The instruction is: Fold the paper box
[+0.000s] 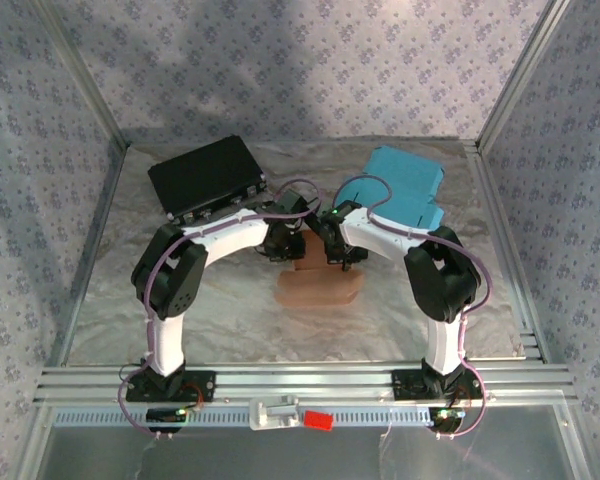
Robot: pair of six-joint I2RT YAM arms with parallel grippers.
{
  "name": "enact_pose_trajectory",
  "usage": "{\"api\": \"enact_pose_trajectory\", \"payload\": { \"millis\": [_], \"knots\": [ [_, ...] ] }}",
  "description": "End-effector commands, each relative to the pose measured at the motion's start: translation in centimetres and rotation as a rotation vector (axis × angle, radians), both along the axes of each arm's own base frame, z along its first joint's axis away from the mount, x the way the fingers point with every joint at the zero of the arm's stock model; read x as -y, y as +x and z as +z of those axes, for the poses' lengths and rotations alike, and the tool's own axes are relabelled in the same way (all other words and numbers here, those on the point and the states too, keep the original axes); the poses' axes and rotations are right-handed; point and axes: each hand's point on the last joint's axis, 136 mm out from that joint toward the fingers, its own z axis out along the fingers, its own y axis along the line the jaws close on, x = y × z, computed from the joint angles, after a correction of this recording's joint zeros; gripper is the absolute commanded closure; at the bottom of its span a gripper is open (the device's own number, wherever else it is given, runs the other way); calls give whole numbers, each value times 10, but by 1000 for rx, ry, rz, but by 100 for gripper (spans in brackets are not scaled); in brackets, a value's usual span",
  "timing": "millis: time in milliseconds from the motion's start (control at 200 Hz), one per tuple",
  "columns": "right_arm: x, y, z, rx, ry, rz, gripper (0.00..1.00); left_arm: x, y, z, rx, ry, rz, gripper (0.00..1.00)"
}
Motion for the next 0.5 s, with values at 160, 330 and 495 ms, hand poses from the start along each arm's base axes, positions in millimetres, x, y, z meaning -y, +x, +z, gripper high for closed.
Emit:
{"api": "enact_pose_trajectory", "payload": {
  "millis": [160,330,495],
  "knots": [
    [8,0,8,20,-21,-20,100,3,-15,-10,-49,-49,6,79],
    [8,1,9,26,-13,-22,100,-3,-16,-15,-52,-42,21,96],
    [8,0,8,26,-12,-25,100,-10,-13,-14,-30,-4,43,100]
  ]
}}
